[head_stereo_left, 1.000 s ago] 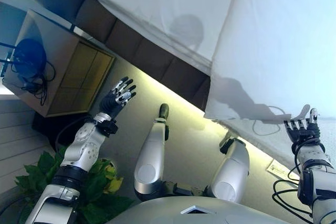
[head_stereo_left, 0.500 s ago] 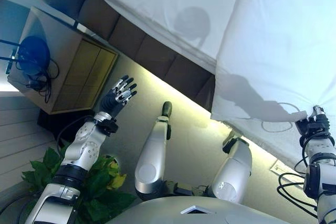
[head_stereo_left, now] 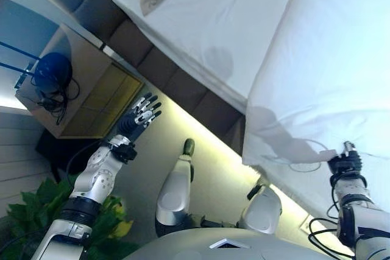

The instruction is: Make the bed neatly

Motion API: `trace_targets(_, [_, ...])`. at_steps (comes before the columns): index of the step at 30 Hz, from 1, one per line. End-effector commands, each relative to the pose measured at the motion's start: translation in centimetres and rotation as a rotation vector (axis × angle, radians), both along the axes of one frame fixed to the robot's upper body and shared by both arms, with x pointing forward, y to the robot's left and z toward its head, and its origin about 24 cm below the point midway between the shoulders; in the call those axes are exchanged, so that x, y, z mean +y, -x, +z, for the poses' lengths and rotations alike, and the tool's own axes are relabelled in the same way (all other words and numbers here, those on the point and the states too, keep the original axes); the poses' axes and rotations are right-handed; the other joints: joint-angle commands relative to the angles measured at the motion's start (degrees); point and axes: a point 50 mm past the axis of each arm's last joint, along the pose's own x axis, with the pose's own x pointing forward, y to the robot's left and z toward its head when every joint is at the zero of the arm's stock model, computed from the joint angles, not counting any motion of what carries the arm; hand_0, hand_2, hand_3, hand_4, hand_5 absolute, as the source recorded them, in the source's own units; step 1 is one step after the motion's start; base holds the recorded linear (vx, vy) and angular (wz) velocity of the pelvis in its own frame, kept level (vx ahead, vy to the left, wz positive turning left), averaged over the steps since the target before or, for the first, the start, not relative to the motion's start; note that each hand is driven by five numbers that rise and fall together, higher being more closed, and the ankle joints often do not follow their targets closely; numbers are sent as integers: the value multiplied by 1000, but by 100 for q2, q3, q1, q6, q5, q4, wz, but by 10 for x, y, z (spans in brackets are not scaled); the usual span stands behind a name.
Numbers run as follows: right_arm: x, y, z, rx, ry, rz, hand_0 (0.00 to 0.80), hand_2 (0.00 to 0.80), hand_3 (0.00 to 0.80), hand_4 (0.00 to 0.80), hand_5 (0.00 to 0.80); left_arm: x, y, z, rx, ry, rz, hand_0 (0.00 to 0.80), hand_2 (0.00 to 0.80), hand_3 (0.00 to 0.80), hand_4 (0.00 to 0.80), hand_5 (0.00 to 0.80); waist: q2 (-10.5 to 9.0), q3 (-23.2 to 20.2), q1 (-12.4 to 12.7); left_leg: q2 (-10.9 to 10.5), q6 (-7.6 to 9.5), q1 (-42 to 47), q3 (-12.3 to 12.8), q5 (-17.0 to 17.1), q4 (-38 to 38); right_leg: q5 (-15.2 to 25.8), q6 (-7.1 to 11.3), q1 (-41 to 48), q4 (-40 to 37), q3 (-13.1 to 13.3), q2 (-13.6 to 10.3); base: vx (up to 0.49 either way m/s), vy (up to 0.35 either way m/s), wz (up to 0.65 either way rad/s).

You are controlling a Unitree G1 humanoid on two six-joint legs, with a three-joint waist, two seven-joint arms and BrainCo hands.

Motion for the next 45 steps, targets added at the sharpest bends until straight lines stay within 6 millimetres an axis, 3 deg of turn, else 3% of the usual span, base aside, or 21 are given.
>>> trace_targets(1, [31,-36,10,-58,88,185,800,800,800,800,800,7,-2,7,-47,-14,-3,0,0,0,0,0,-150,-358,305,307,138,348,172,-58,-273,742,-21,128,-388,58,-203,221,30,32])
trace_targets(10, [103,-46,-10,84,153,436,800,800,800,800,800,2,27,-32,117,-35,-18,0,0,0,0,0,-324,-991,566,316,182,1257,157,-124,-647,635,-17,1044,-593,-296,-162,206,59,21])
trace_targets(19, [174,-37,-29,179,194,697,800,800,800,800,800,0,37,-46,176,-13,7,0,0,0,0,0,-407,-1252,698,333,180,1633,151,-76,-871,602,-71,1458,-755,-451,-78,57,41,3])
trace_targets(27, [209,-36,-40,263,253,917,800,800,800,800,800,-5,35,-42,144,22,-5,0,0,0,0,0,-393,-1303,1018,286,161,1644,-105,45,-931,577,-126,1717,-812,-717,-45,32,66,8])
trace_targets(38, [263,-58,-27,210,246,1066,800,800,800,800,800,3,47,-46,126,35,-4,0,0,0,0,0,-379,-1272,1662,127,67,1547,-623,69,-832,536,-80,2088,-714,-1207,-99,58,77,24])
trace_targets(45, [281,-57,-25,217,250,1125,800,800,800,800,800,6,55,-54,153,29,-14,0,0,0,0,0,-372,-1309,1790,69,46,1492,-752,151,-830,568,-85,2170,-724,-1301,-75,18,25,11])
